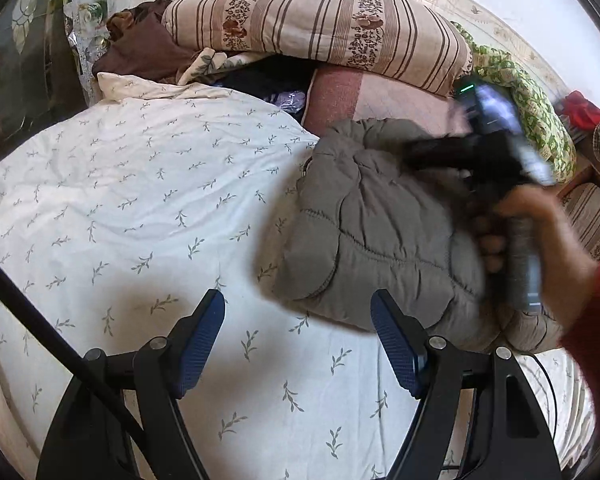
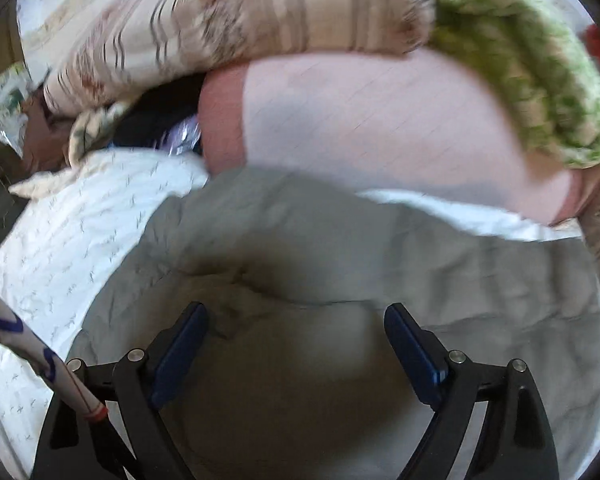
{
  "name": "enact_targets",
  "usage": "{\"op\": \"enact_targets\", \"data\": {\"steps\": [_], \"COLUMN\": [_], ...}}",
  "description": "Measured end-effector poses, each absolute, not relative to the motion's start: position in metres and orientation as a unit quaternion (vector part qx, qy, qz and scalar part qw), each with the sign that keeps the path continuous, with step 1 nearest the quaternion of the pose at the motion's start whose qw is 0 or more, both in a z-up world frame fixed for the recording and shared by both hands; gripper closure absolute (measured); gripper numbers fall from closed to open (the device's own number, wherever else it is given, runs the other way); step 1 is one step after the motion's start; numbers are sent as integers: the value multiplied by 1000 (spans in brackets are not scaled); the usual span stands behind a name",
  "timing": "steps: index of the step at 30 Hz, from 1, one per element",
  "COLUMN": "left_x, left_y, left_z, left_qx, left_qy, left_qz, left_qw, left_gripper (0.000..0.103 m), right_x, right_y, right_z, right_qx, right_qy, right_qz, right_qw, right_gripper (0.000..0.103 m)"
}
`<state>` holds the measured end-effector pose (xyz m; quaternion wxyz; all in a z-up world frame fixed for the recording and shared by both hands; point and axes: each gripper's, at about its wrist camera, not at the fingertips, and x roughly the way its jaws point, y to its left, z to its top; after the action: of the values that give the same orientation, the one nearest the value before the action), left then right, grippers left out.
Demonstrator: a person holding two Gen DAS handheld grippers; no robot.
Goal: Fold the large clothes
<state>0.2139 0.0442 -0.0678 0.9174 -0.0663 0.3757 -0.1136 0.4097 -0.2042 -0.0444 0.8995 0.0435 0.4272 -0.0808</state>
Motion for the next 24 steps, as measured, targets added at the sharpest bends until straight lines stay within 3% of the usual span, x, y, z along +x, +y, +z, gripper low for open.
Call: {"op": "enact_targets", "data": {"steps": [3,5,8,12,17,24], "left_x": [216,217,215,213,212,218], "left_y": [44,46,47,46,41,41], "left_z": [-69,-70,-69,-69,-72,-72], "left_qx": [-66,-69,-72,-69,-61,-50], "left_qy": [379,382,381,379,384,385], "left_qz": [-115,-117,-116,-111,-111,-108], "left_qw": [916,914,914,916,915,915], "left_gripper": [28,28,28,28,28,28], "right_x": [437,446,436,392,355,328], "right_y": [-196,-194,-195,-220,-313,-443], "right_z": [-75,-83,-64,-23,-19,-78], "right_qx": [9,-9,-10,5,25,140], "right_qy": [449,455,442,399,412,458], "right_qz": [-110,-123,-125,-120,-207,-287], "right_qw": [887,882,888,909,887,830], "right_gripper": [1,1,9,8,8,8]}}
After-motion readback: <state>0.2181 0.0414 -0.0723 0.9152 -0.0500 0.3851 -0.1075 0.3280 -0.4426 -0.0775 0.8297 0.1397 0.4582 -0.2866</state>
